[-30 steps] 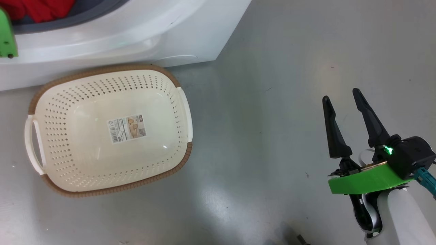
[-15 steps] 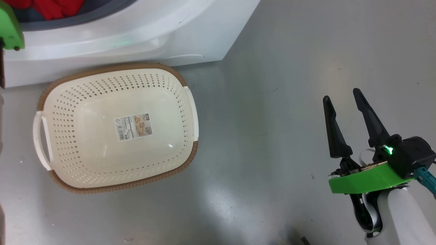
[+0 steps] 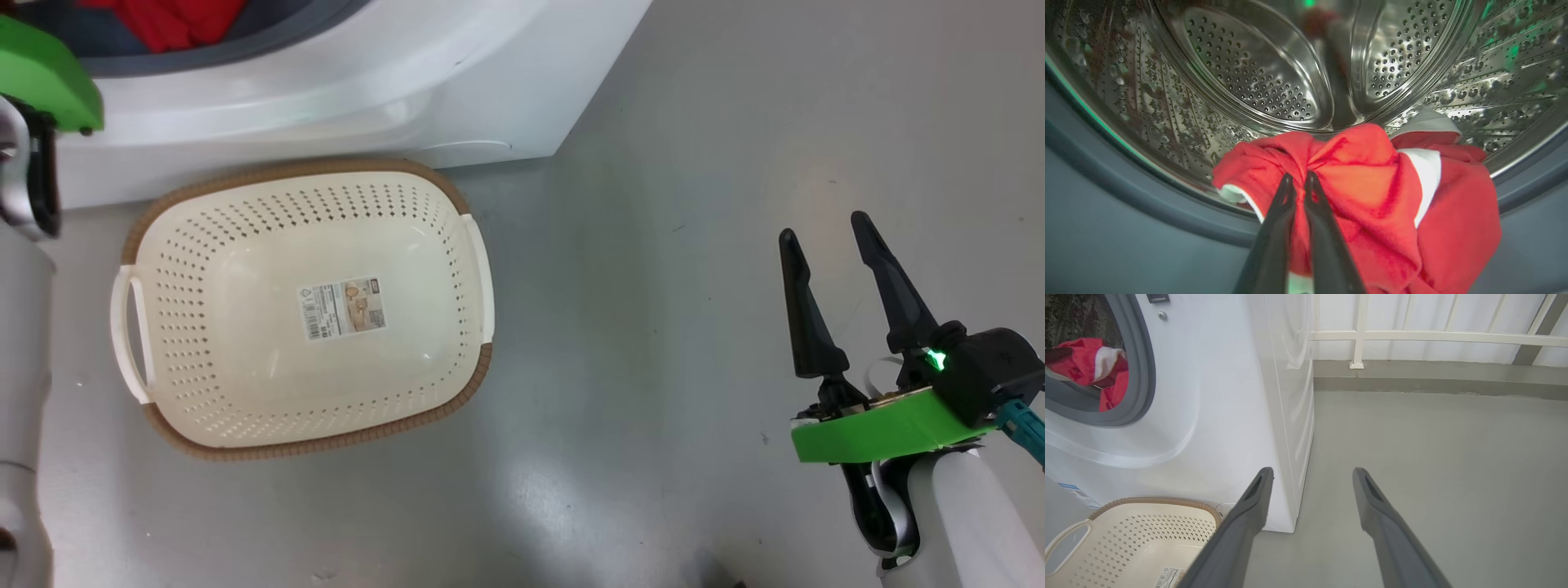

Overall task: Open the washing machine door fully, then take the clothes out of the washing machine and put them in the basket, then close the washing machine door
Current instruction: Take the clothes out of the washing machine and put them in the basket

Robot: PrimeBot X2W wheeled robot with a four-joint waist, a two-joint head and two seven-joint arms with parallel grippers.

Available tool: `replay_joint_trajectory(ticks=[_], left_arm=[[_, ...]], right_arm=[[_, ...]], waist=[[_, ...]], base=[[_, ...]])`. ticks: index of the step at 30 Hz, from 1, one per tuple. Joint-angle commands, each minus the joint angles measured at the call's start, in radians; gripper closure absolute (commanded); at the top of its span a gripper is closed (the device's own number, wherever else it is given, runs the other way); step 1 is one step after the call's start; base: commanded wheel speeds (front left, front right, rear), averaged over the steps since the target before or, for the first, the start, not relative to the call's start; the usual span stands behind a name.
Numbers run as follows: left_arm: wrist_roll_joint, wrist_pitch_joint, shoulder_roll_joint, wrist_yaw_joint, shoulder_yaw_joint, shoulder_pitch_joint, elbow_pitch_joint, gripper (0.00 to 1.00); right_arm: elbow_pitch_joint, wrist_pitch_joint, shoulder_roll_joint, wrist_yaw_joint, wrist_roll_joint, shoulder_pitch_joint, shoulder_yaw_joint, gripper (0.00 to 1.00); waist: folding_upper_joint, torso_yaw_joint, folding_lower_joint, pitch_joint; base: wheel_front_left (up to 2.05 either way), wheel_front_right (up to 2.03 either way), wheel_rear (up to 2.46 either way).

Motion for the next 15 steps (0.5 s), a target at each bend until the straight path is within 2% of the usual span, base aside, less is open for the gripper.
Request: replay_joint_trajectory(ticks=[1,6,15], left_arm=[[-0.006,-0.011,0.039,-0.004,0.020,0.026,-0.045,1.00],[-0.019,-0.012,0.036,-0.002,0.047,0.128,-0.224,1.00],[-0.032,-0.012,0.022,0.030,0.090,0.342,-0.526,1.00]], right_arm=[[-0.020,-0.006,-0.011,0.006,0.004,-0.004,0.013,0.00],[-0.021,-0.006,-0.011,0.006,0.001,0.000,0.009,0.00],[-0.023,-0.006,-0.011,0.006,-0.005,0.011,-0.002,0.00]], waist=[[0.0000,0.004,-0.0001,-0.005],[0.0000,0.012,-0.0001,-0.016],[0.0000,0.030,-0.0001,-0.038]], base=[[0.00,0.00,0.00],[0.00,0.00,0.00],[0.00,0.00,0.00]])
